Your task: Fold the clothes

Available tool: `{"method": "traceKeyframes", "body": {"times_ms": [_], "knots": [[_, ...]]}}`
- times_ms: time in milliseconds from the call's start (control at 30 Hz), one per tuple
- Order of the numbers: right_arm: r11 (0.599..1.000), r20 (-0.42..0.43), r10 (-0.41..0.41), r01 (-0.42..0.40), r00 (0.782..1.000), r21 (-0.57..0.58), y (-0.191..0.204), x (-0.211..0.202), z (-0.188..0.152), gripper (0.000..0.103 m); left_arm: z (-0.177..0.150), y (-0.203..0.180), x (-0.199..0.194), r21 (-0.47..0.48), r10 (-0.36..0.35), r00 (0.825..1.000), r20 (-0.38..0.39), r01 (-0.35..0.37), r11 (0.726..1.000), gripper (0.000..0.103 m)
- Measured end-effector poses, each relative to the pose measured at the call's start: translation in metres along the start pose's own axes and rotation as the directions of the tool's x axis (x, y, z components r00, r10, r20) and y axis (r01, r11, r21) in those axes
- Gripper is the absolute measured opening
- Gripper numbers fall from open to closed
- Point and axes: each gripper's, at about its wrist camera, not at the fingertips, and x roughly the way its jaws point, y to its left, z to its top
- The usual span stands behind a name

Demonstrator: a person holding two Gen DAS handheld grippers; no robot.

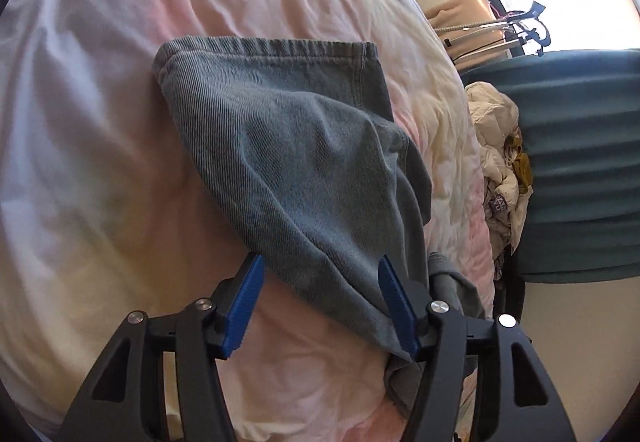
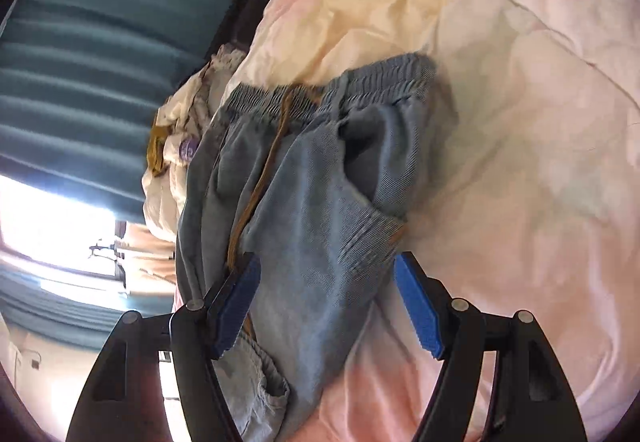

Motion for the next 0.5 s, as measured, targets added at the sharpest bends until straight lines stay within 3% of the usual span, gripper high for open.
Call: {"method": "traceKeyframes", "body": {"times_ms": [133,400,467,500], "knots": [[0.996,-0.043,-0.014,0.017,0.999,0.086,-0.028,0.014,0.016,0.072,-0.009,0.001,0.016,-0.005,0.056,0.997,-0.044,-0.056,0.998,0.061],[0.997,-0.126,-0.071,0.073,0.989,0.018,-0.029,0.066,0.031,0.068,-0.003,0.021,0.041,-0.146,-0.033,0.994,-0.100,0.018,0.989,0.061],[0.997,-0.108,-0.077,0.074,0.991,-0.028,-0.020,0.071,0.030,0.042,-0.001,0.023,0.043,-0.177,-0.068,0.993,-0.096,0.050,0.983,0.061],[0.996,-0.093,-0.074,0.069,0.993,-0.053,-0.015,0.071,0.029,0.035,0.000,0.024,0.044,-0.188,-0.083,0.992,-0.093,0.064,0.980,0.061]]}}
